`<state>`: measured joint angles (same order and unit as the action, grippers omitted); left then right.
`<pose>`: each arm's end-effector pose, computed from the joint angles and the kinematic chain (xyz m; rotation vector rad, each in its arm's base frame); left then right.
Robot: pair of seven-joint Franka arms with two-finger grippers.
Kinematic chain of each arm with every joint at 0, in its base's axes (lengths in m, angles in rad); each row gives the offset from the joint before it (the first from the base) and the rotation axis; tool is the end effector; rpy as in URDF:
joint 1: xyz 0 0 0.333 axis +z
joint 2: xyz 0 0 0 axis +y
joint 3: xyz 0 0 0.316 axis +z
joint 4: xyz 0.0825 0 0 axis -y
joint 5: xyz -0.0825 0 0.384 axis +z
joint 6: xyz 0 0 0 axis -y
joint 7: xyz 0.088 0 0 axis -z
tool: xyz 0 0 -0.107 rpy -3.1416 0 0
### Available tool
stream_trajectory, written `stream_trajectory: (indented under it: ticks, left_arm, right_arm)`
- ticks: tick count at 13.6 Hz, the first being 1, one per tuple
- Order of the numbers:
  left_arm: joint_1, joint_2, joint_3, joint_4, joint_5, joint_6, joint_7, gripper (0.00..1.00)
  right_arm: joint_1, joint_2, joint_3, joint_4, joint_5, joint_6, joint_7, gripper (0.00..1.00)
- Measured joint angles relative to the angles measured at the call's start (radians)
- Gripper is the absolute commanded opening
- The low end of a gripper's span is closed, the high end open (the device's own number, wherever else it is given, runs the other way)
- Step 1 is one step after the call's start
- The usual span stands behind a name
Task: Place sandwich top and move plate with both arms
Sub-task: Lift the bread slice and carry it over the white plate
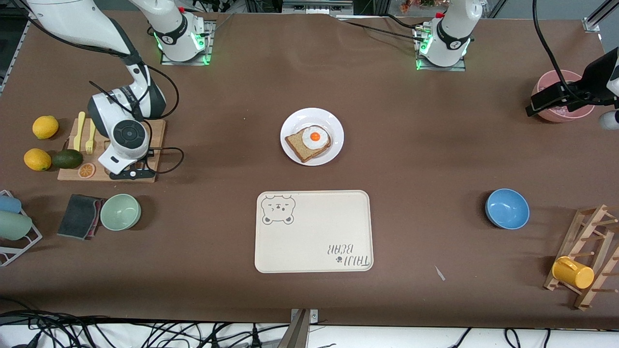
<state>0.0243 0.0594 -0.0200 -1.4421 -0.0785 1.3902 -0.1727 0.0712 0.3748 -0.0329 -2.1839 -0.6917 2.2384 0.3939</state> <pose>0.5541 -0.0067 0.6367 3.0561 0.2560 -0.1804 0.5286 0.0010 0.1965 2.5885 0.2215 -0.2631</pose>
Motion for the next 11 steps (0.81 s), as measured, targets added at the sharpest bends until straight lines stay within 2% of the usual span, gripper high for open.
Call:
stream_trajectory:
  ticks: [3, 5, 8, 11]
  left_arm:
    - [0.0, 0.0, 0.0, 0.0, 0.0, 0.0, 0.0, 1.0]
    - [0.0, 0.0, 0.0, 0.0, 0.0, 0.0, 0.0, 1.0]
    - [0.0, 0.0, 0.0, 0.0, 0.0, 0.0, 0.0, 1.0]
    - [0.0, 0.0, 0.0, 0.0, 0.0, 0.0, 0.0, 1.0]
  right_arm:
    - [0.05, 0.002, 0.029, 0.103, 0.015, -0.16, 0.003, 0.0]
    - [0.111, 0.012, 0.035, 0.195, 0.058, -0.284, 0.003, 0.0]
    - [0.22, 0.059, 0.038, 0.365, 0.181, -0.454, 0.003, 0.0]
    - [0.31, 0.153, 0.039, 0.531, 0.312, -0.536, 0.024, 0.0]
